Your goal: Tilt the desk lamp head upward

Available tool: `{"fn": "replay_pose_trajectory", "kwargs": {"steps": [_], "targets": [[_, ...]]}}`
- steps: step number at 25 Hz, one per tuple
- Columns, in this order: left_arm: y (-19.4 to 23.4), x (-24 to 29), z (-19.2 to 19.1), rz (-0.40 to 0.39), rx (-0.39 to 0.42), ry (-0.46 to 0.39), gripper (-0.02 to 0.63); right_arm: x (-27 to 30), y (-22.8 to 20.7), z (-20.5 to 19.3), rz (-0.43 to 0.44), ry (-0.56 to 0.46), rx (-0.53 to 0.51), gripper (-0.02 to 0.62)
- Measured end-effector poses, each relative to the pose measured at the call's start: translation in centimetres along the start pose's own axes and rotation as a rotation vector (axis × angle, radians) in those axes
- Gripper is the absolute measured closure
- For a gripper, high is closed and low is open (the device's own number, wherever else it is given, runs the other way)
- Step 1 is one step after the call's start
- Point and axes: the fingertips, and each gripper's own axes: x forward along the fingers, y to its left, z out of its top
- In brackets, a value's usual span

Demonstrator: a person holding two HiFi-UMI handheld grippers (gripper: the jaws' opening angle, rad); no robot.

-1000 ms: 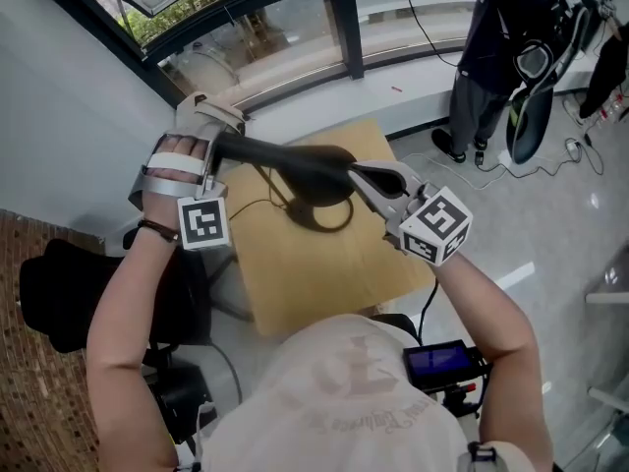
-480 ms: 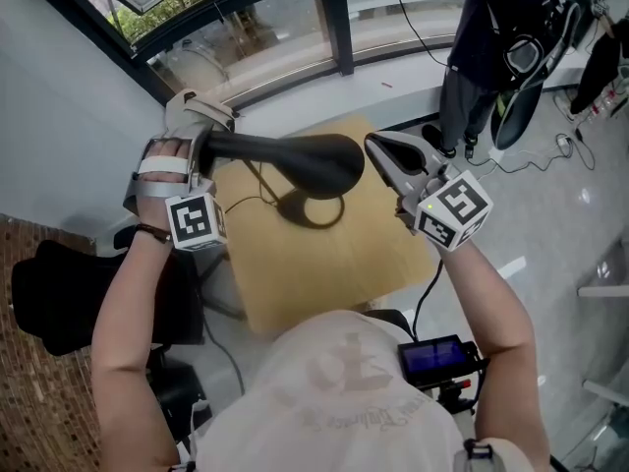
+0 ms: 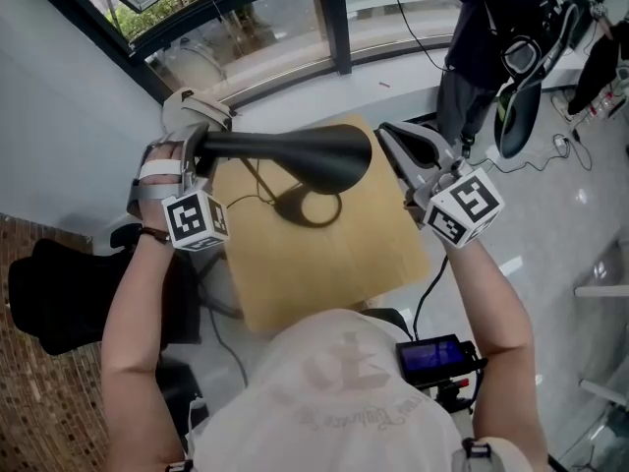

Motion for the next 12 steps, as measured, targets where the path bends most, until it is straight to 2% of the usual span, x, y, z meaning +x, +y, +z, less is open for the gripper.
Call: {"fn": "replay_pose_trajectory", "kwargs": {"steps": [9, 12], "targets": [[-0.3, 0.3, -0.1, -0.002, -0.077, -0.015, 0.362, -0.8, -1.1, -0.5, -0.035, 0.015, -0.017, 0.583], [-0.6, 0.4, -0.1, -0.007, -0.133, -0.026, 0.362, -0.9, -1.2, -0.4, -0.040, 0.015, -0.024, 0.581]]}}
